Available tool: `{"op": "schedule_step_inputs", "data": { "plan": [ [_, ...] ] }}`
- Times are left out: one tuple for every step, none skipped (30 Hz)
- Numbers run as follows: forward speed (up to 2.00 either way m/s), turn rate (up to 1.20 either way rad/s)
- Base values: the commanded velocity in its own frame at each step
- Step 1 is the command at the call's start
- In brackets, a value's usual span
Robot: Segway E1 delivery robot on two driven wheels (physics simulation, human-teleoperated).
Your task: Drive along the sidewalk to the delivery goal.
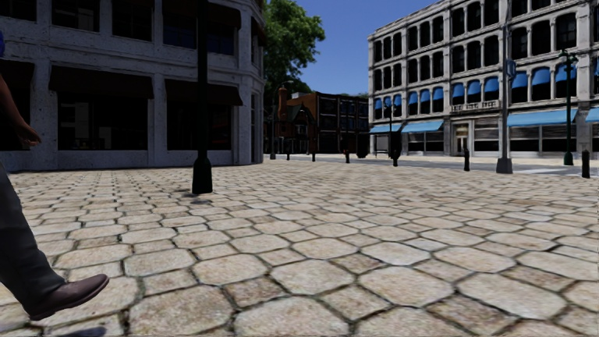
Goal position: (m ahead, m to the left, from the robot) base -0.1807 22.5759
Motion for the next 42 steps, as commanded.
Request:
{"op": "schedule_step_inputs", "data": {
  "plan": [
    [0.89, 0.68],
    [0.89, 0.68],
    [0.89, 0.68],
    [0.89, 0.68],
    [0.89, 0.68],
    [0.89, 0.68],
    [0.89, 0.68],
    [0.89, 0.68],
    [0.89, 0.68],
    [0.89, 0.68],
    [0.89, 0.68],
    [0.89, 0.68],
    [0.89, 0.68],
    [0.82, 0.68],
    [0.63, 0.56],
    [0.63, 0.56],
    [0.27, 0.0],
    [0.0, 0.0],
    [0.0, 0.0],
    [0.0, 0.0],
    [0.0, 0.0],
    [0.0, 0.0],
    [0.0, 0.0],
    [0.0, 0.0],
    [0.0, 0.0],
    [0.0, 0.0],
    [0.0, 0.0],
    [0.0, 0.0],
    [0.0, 0.0],
    [0.0, 0.0],
    [0.0, 0.0],
    [0.07, 0.0],
    [0.07, 0.0],
    [0.22, 0.01],
    [0.36, 0.09],
    [0.56, 0.18],
    [0.56, 0.18],
    [0.74, 0.28],
    [0.87, 0.34],
    [0.91, 0.36],
    [0.91, 0.36],
    [0.92, 0.38]
  ]
}}
